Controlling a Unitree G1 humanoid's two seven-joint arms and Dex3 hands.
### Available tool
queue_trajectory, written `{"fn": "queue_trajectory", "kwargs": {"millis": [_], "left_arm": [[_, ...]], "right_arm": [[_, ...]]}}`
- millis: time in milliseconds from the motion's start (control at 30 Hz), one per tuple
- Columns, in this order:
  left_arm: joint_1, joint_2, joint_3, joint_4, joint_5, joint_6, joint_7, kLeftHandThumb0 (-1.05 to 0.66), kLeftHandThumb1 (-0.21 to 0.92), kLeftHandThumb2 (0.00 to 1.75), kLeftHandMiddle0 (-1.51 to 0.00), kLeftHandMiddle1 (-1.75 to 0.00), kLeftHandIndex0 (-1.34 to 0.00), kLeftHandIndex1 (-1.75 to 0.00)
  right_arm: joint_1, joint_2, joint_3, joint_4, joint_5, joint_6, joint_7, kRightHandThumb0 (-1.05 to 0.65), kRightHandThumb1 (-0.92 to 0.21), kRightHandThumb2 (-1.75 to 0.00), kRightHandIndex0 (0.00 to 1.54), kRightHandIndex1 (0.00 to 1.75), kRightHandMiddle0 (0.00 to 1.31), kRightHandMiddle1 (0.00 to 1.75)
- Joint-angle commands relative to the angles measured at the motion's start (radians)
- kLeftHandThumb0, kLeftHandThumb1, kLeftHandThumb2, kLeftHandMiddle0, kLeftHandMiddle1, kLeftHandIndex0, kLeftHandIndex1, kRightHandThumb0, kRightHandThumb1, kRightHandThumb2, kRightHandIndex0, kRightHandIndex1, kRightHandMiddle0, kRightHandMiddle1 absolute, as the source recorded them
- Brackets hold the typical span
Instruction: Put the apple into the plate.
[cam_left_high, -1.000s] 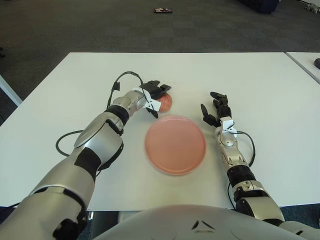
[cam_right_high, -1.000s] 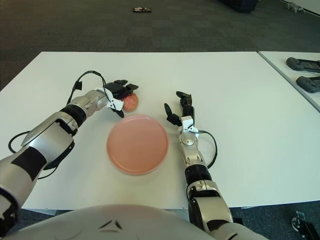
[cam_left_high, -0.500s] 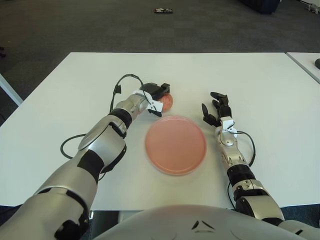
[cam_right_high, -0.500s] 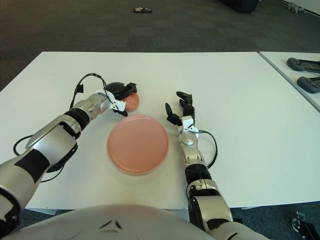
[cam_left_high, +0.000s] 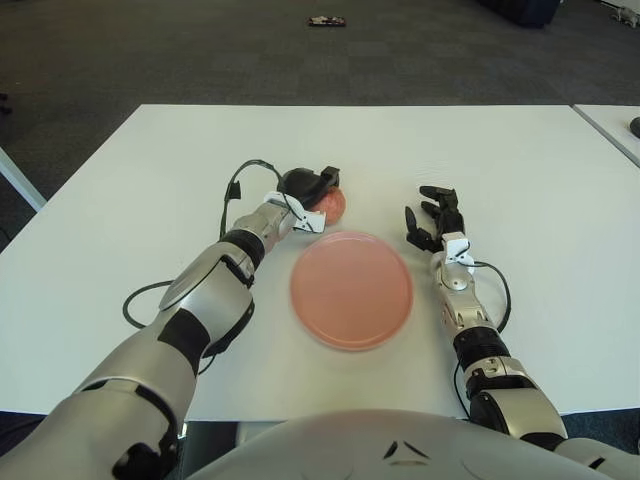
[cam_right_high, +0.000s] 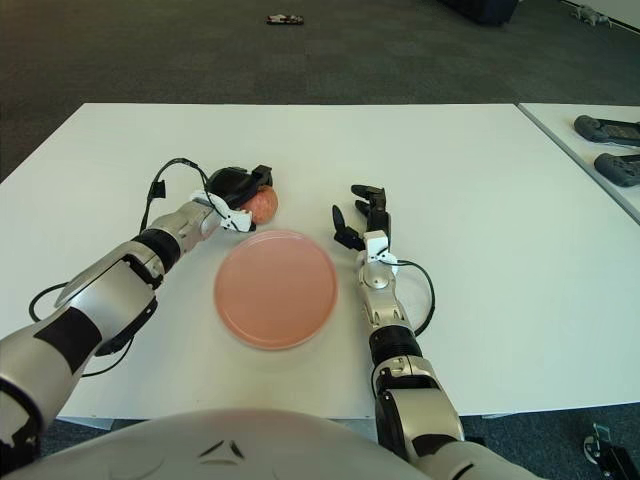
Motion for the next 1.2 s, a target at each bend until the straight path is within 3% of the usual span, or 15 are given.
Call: {"fn": "queue_trajectory", "kwargs": {"millis": [0,67,233,267,367,467,933,1000,1067,1167], "left_arm": [[0.020,0.006,-0.025,0.015,0.034,0.003,0.013,-0.01,0.13,1.46,-0.69,-1.74,-0.71,-1.52],[0.020,0.008,-0.031,0.016,0.038,0.002,0.018,-0.01,0.13,1.50,-0.65,-1.75,-0.66,-1.65],[0.024,0.010,-0.036,0.020,0.042,-0.001,0.027,-0.01,0.13,1.52,-0.63,-1.75,-0.63,-1.72],[0.027,0.011,-0.037,0.021,0.043,-0.002,0.031,-0.01,0.13,1.52,-0.63,-1.75,-0.63,-1.73],[0.029,0.011,-0.040,0.023,0.046,-0.004,0.037,-0.01,0.15,1.51,-0.62,-1.75,-0.62,-1.73],[0.032,0.011,-0.043,0.026,0.048,-0.003,0.043,-0.01,0.16,1.49,-0.61,-1.75,-0.61,-1.74],[0.033,0.010,-0.035,0.031,0.035,-0.001,0.064,-0.01,0.20,1.46,-0.59,-1.75,-0.58,-1.74],[0.029,0.013,-0.026,0.028,0.027,-0.004,0.063,-0.01,0.14,1.45,-0.68,-1.75,-0.71,-1.52],[0.021,0.025,-0.012,0.018,0.015,-0.016,0.066,-0.01,0.04,1.55,-0.76,-1.75,-0.76,-1.50],[0.019,0.026,-0.004,0.016,0.010,-0.019,0.068,-0.01,0.00,1.60,-0.80,-1.75,-0.78,-1.51]], "right_arm": [[0.062,0.018,-0.016,0.035,0.033,0.054,0.021,-0.36,-0.82,-0.57,0.40,1.18,0.26,1.56],[0.065,0.021,-0.019,0.031,0.039,0.053,0.028,-0.35,-0.88,-0.48,0.41,1.23,0.29,1.60],[0.067,0.023,-0.025,0.024,0.047,0.056,0.042,-0.35,-0.91,-0.42,0.42,1.28,0.31,1.62],[0.068,0.023,-0.026,0.022,0.049,0.056,0.045,-0.35,-0.91,-0.42,0.42,1.28,0.31,1.62],[0.069,0.024,-0.028,0.020,0.051,0.058,0.048,-0.12,-0.87,-0.45,0.44,1.38,0.27,1.60],[0.069,0.025,-0.030,0.018,0.050,0.060,0.049,-0.04,-0.86,-0.46,0.45,1.41,0.26,1.59],[0.065,0.019,-0.029,0.028,0.044,0.051,0.061,-0.01,-0.85,-0.47,0.45,1.44,0.26,1.58],[0.063,0.018,-0.029,0.032,0.043,0.048,0.064,-0.01,-0.85,-0.47,0.45,1.44,0.26,1.57],[0.063,0.017,-0.028,0.036,0.041,0.042,0.067,-0.01,-0.85,-0.47,0.45,1.45,0.26,1.57],[0.058,0.015,-0.030,0.045,0.040,0.038,0.068,-0.01,-0.85,-0.47,0.46,1.45,0.26,1.56]]}}
